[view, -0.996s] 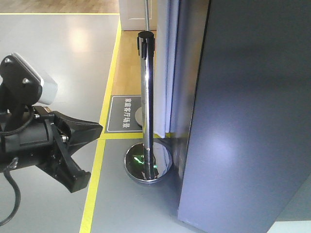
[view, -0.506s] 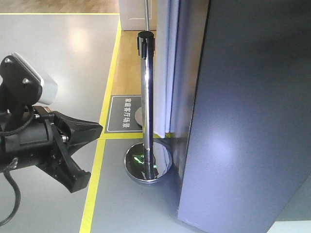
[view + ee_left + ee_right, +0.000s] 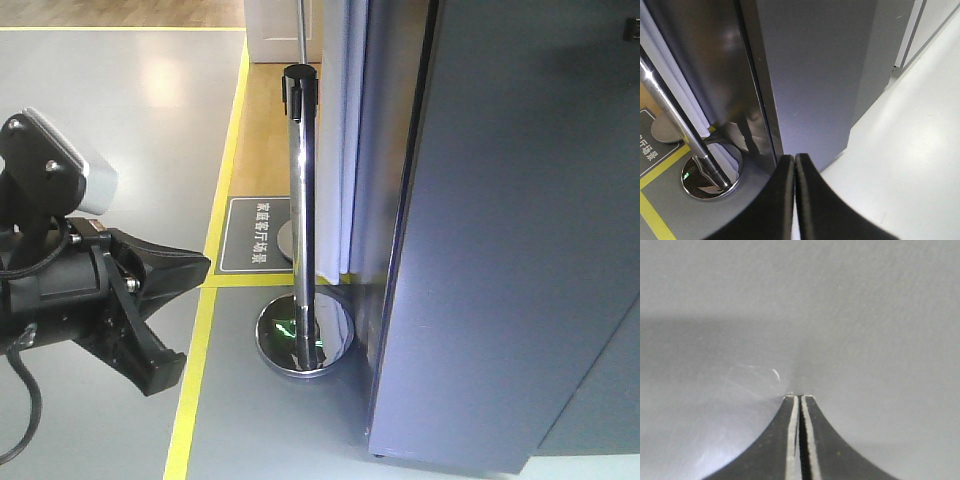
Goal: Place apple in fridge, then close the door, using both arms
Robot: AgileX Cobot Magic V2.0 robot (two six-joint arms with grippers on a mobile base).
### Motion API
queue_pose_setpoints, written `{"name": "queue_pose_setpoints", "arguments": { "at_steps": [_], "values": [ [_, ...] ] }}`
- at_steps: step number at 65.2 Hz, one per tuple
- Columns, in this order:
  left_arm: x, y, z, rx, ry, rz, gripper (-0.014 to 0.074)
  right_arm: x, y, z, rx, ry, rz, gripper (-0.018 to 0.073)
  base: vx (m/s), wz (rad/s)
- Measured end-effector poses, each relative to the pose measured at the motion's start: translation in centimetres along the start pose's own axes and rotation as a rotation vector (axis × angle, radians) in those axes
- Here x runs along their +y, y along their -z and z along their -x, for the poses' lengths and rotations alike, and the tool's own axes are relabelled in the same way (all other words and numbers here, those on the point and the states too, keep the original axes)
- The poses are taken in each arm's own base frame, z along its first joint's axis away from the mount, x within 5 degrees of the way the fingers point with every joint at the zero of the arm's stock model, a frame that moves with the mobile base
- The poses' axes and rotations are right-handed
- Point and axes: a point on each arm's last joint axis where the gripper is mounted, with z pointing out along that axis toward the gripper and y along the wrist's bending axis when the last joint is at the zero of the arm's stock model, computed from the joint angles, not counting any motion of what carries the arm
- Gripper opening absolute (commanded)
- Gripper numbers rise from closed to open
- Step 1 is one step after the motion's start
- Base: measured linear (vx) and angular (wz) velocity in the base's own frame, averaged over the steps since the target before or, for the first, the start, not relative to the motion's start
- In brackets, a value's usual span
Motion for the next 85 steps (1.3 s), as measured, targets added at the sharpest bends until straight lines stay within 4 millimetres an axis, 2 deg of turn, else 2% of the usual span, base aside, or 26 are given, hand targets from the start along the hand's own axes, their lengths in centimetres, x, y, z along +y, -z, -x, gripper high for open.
{"name": "queue_pose_setpoints", "arguments": {
  "at_steps": [6, 15, 34, 45, 56, 63, 72, 85],
  "values": [
    [0.0, 0.0, 0.0, 0.0, 0.0, 0.0, -0.0006, 0.0, -1.4, -0.2, -0.028, -0.012, 0.0, -0.0002, 0.0, 0.0],
    [0.0, 0.0, 0.0, 0.0, 0.0, 0.0, -0.0006, 0.2, -2.8, -1.4, 0.005, -0.022, 0.005, -0.0002, 0.0, 0.0],
    [0.0, 0.0, 0.0, 0.0, 0.0, 0.0, -0.0006, 0.2, -2.2, -1.2, 0.037, -0.03, 0.01, -0.0002, 0.0, 0.0],
    [0.0, 0.0, 0.0, 0.0, 0.0, 0.0, -0.0006, 0.2, -0.1, 0.0, 0.067, -0.037, 0.016, -0.0002, 0.0, 0.0],
    [0.0, 0.0, 0.0, 0.0, 0.0, 0.0, -0.0006, 0.2, 2.9, 1.3, 0.123, -0.073, 0.036, -0.0002, 0.0, 0.0],
    [0.0, 0.0, 0.0, 0.0, 0.0, 0.0, -0.0006, 0.4, 5.0, 1.4, 0.151, -0.092, 0.051, -0.0002, 0.0, 0.0],
    [0.0, 0.0, 0.0, 0.0, 0.0, 0.0, -0.0006, 1.5, 8.0, 0.3, 0.175, -0.074, 0.083, -0.0002, 0.0, 0.0],
    [0.0, 0.0, 0.0, 0.0, 0.0, 0.0, -0.0006, 4.7, 11.6, -2.8, 0.23, -0.003, 0.191, -0.0002, 0.0, 0.0]
  ]
}}
